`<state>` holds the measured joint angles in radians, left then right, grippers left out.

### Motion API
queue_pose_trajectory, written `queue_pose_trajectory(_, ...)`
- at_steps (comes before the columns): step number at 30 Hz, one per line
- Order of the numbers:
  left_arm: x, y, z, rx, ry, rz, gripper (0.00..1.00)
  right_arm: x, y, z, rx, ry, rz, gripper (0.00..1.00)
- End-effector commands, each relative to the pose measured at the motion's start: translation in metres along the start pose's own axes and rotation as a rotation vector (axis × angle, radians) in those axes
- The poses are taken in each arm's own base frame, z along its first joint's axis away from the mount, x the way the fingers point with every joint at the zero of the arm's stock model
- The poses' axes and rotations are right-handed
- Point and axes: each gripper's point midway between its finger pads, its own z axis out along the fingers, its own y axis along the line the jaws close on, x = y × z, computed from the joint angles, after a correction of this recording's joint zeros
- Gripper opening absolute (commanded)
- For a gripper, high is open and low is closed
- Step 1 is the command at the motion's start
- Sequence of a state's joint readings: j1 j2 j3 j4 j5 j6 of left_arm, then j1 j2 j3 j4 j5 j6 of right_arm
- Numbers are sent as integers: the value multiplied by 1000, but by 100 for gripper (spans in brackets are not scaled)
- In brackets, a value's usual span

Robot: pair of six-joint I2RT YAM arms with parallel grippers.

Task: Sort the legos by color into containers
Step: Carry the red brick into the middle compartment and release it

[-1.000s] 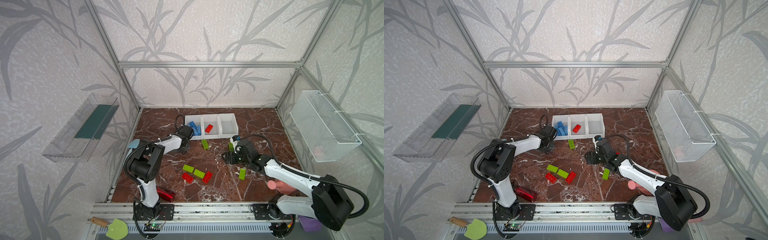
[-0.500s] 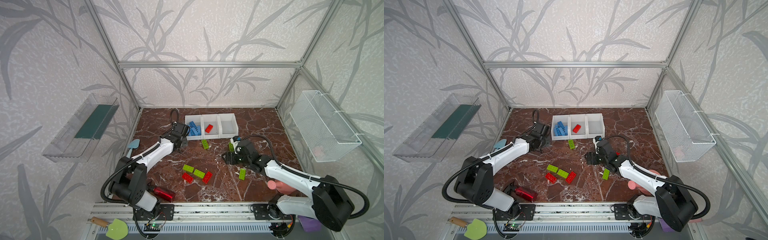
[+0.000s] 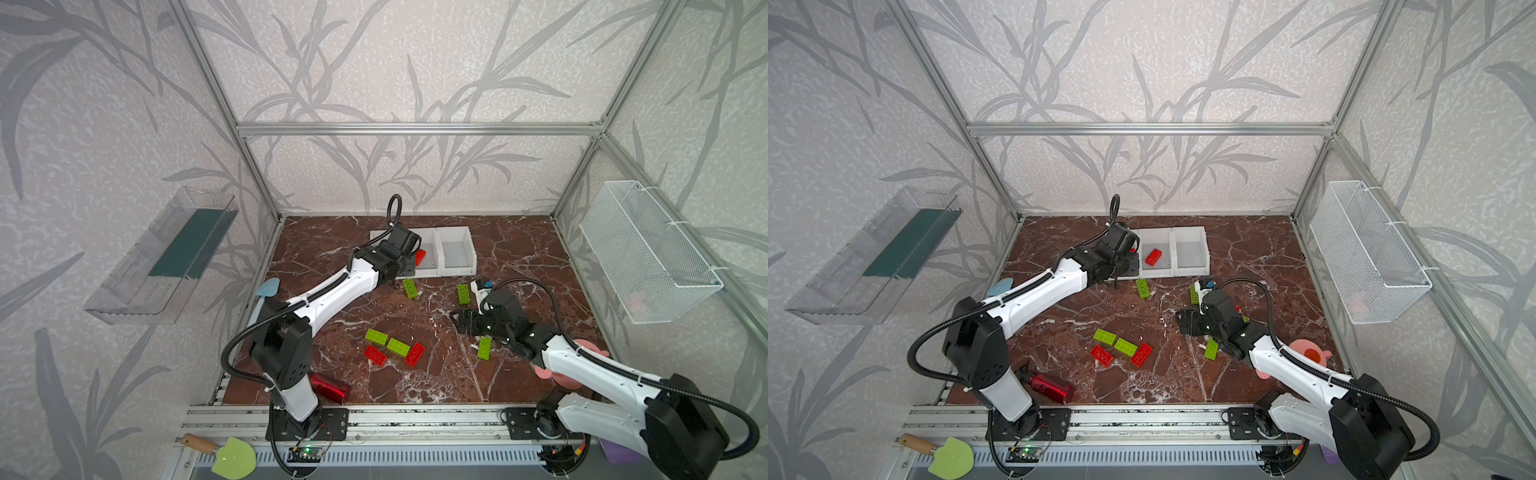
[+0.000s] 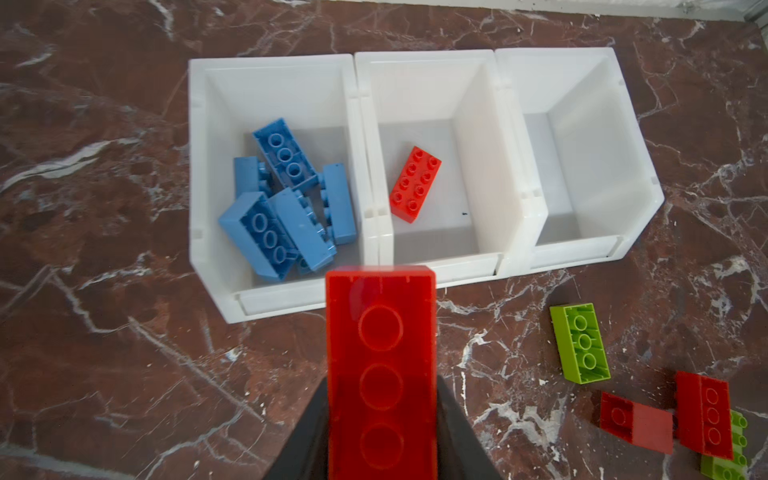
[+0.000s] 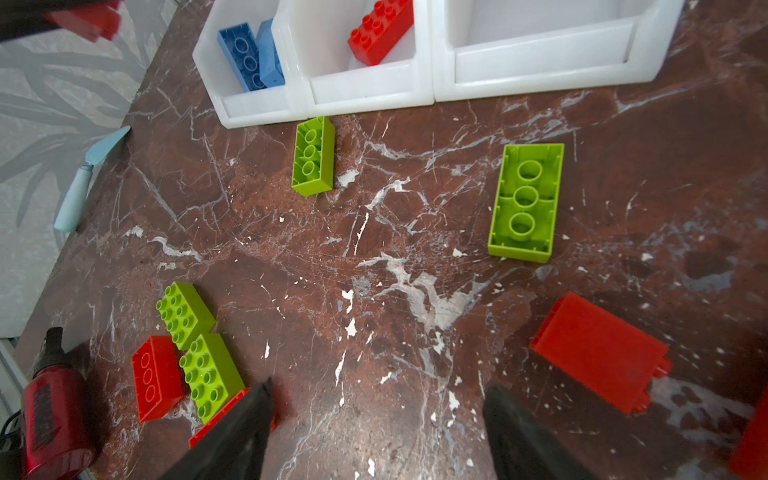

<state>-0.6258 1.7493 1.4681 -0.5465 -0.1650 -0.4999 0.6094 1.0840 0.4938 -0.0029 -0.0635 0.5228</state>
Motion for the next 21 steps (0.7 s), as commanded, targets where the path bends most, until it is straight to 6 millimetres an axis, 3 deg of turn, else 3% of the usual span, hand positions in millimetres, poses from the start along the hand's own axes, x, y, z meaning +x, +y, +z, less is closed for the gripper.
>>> queue_pose_trajectory(1,-1,-18,13,44,49,33,34,-12,-1,-7,4,-76,17,81)
queue_pose_trajectory(11,-16,-50,71,53,123,66,34,-14,-1,-11,-3,-103,23,81)
queue_pose_trajectory(21,-19,-51,99,40,152,43,37,-14,-3,-11,6,-104,24,80)
